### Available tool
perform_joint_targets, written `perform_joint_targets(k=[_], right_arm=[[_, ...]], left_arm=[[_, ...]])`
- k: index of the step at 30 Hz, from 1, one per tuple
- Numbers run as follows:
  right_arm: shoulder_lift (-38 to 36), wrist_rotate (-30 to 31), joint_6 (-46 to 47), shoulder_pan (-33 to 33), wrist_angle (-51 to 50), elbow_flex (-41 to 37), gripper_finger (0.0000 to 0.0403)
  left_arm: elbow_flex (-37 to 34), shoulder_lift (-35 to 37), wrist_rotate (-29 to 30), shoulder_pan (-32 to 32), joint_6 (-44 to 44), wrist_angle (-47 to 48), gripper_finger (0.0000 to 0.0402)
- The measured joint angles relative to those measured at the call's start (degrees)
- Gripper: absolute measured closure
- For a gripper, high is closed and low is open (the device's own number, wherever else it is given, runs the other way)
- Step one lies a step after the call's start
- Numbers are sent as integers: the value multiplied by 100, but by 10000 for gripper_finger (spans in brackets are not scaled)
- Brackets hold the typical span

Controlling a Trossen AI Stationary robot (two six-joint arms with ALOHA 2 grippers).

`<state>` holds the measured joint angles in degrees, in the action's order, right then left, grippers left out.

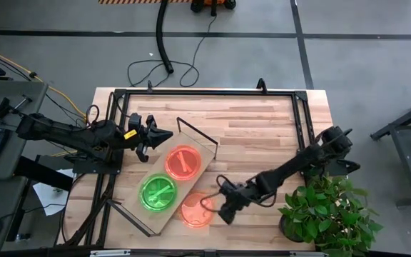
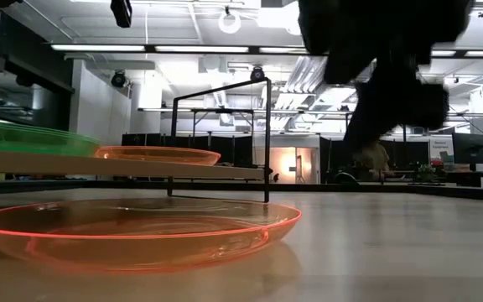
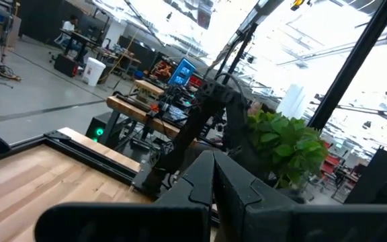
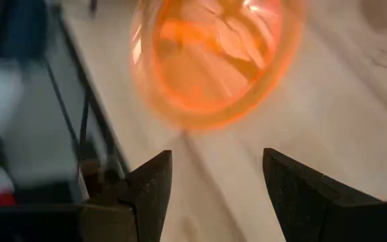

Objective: Place and stack plates onto a shelf
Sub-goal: Stack the orange plate on top of the other orange plates on the shelf

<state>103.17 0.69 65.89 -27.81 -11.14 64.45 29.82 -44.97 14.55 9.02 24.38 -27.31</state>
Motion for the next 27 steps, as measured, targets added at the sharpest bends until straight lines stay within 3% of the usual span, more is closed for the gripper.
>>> perform_joint_targets(k=[4,7,27], right_arm=[[14,600,1131,111,1069,-663,190],[11,831,1527,225,1182,-768,190],[662,563,1557,374,1040,-456,190]], left_arm=[[0,0,24,0,-2,3,401],[0,0,168,2,-2,2,401],[0,0,256,2,-101,10,402]])
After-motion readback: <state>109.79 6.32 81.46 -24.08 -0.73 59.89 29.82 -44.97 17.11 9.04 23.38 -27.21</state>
